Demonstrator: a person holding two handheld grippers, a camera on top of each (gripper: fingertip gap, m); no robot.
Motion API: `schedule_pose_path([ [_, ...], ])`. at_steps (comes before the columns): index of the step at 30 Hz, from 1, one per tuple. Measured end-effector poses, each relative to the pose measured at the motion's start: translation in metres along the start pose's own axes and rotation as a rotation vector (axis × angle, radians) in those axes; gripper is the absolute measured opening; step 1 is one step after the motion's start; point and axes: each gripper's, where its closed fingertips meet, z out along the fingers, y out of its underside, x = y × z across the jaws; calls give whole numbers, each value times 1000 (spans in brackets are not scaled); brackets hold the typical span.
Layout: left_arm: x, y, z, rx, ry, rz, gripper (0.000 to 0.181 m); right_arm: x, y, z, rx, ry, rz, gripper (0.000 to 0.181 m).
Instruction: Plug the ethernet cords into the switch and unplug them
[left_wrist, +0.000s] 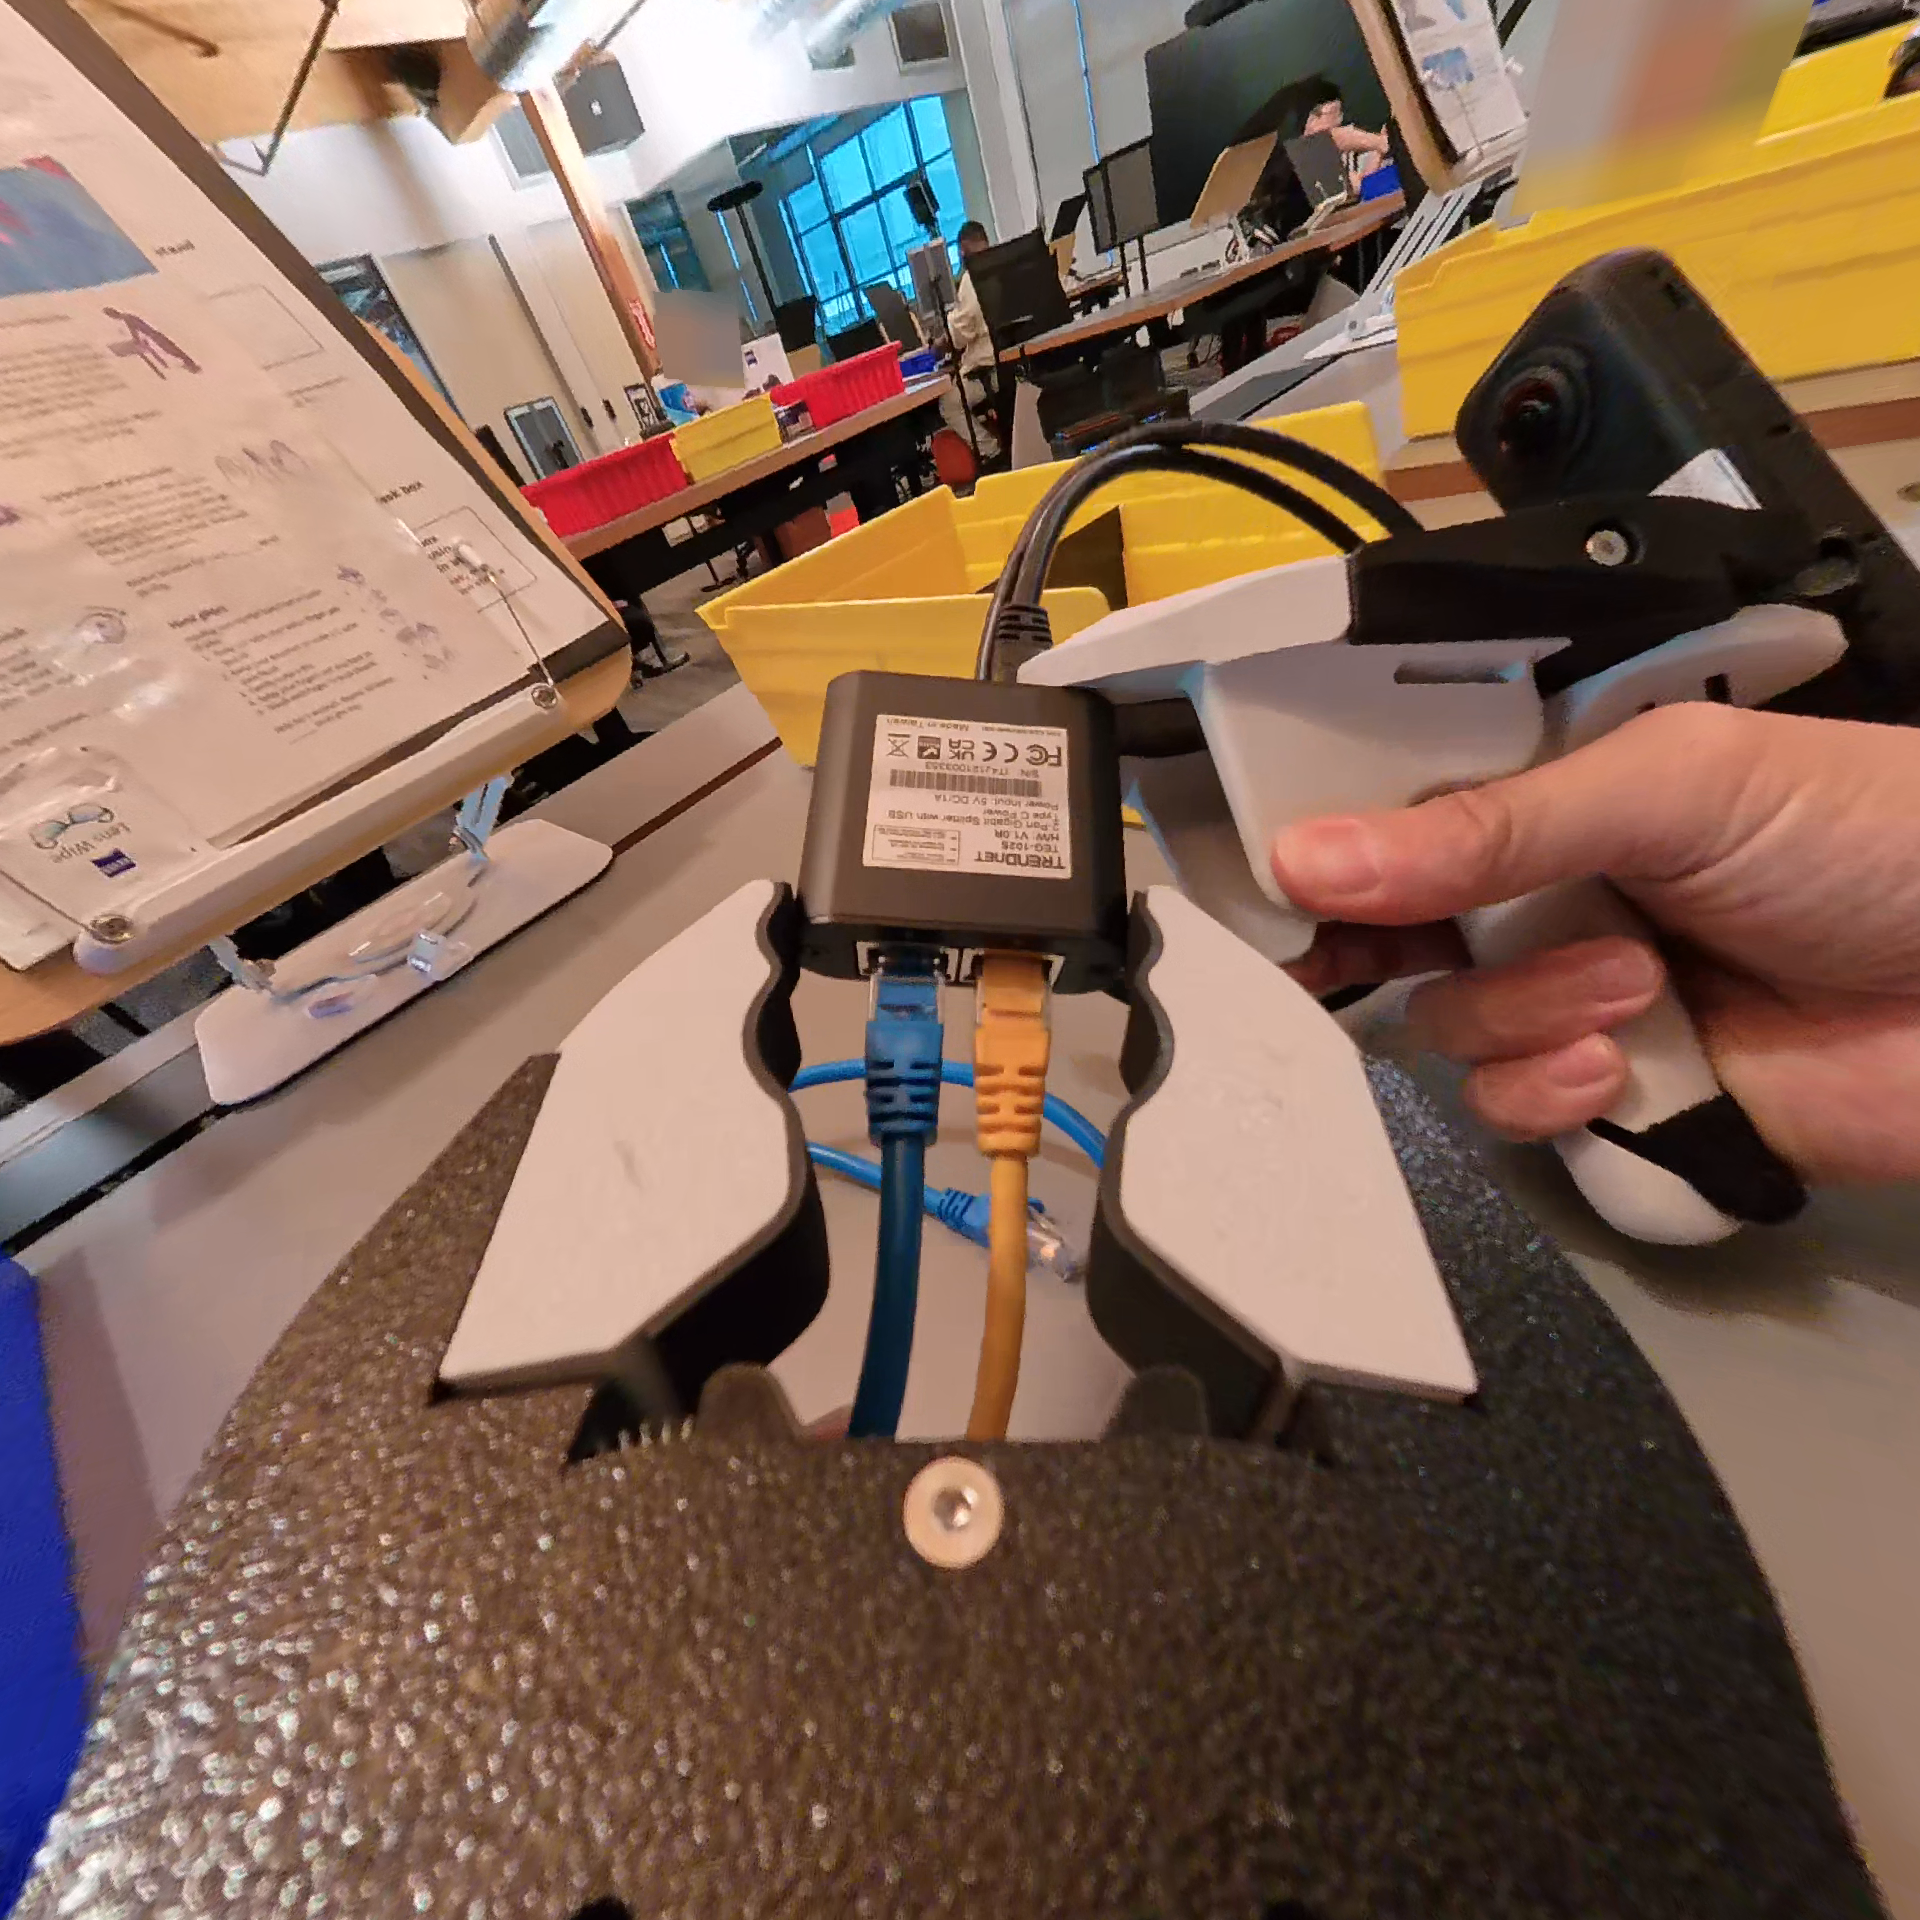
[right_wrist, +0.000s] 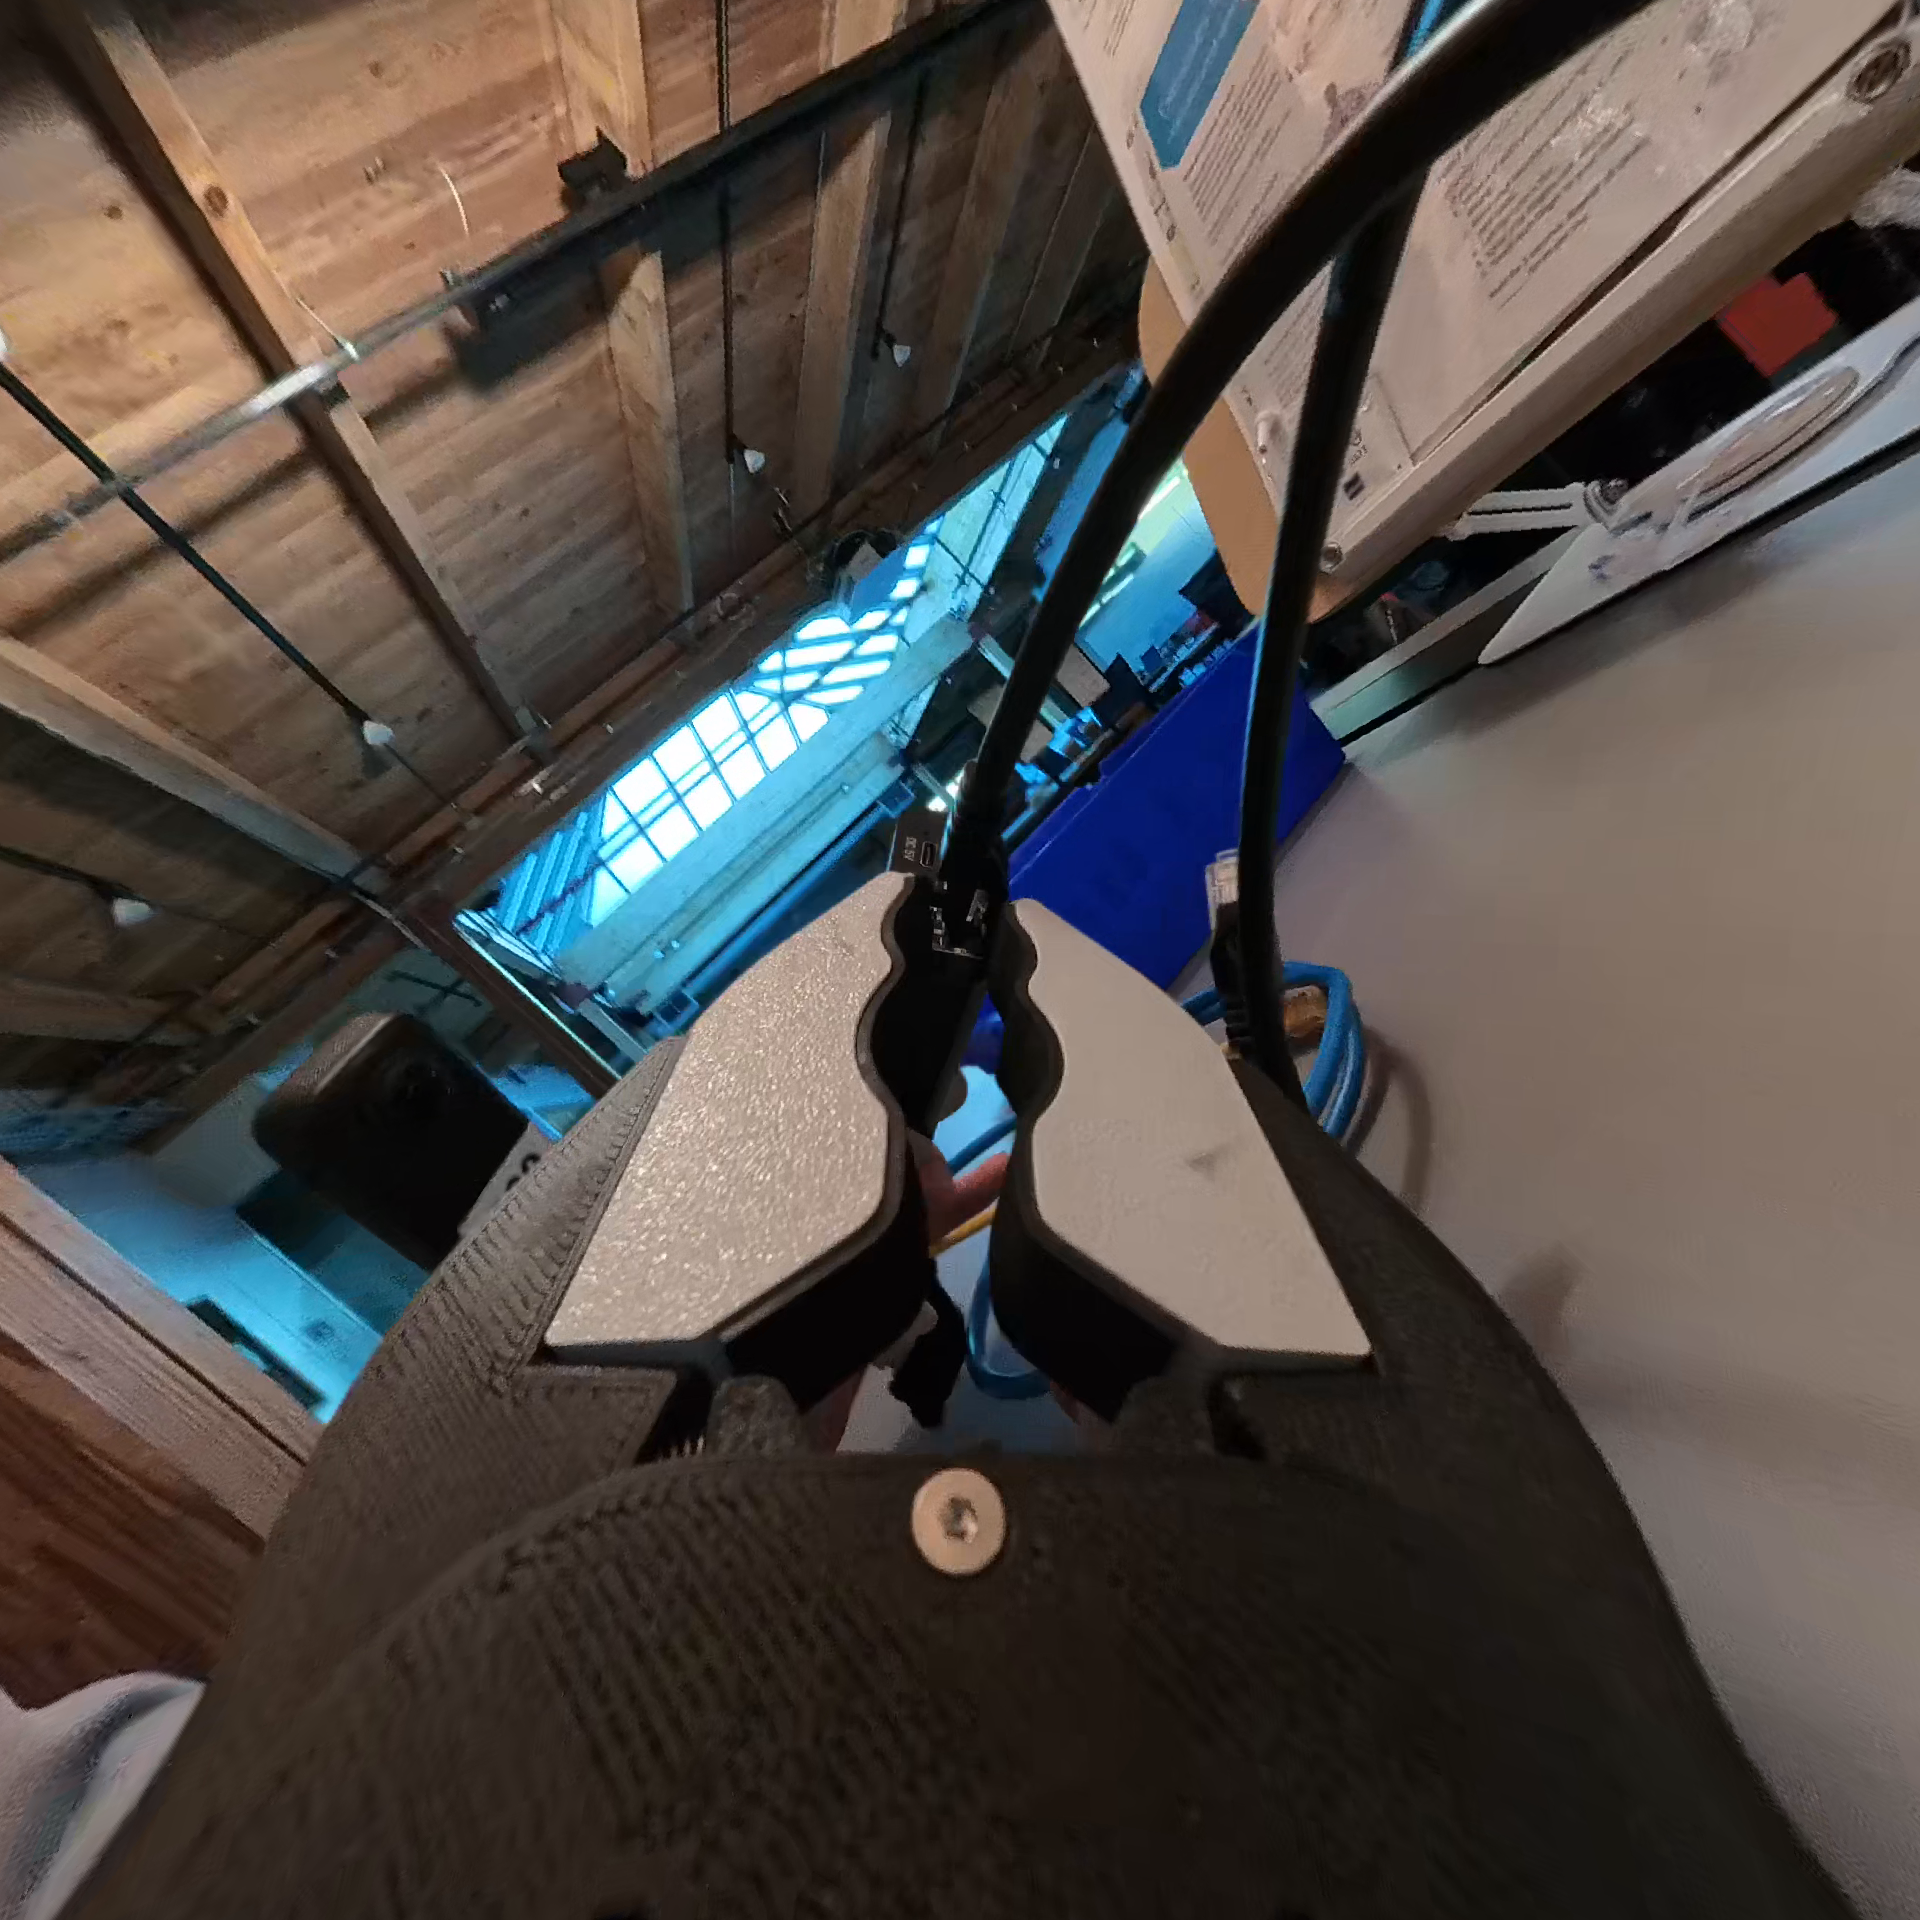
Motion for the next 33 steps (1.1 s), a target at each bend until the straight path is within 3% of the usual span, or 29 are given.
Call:
schedule_pose_path([
  [5, 2, 3, 3, 3, 36, -104, 60, 0, -1, -1, -53, 37, -98, 15],
  [11, -1, -2, -1, -8, -19, 72, 59, -1, -1, -1, 7, -32, 42, 13],
  [13, -2, -9, -4, 32, -5, 83, 59, -9, -3, 0, 9, -118, 110, 13],
  [33, -2, -8, -4, 5, 1, 67, 59, -9, -6, 1, 40, -61, 43, 13],
])
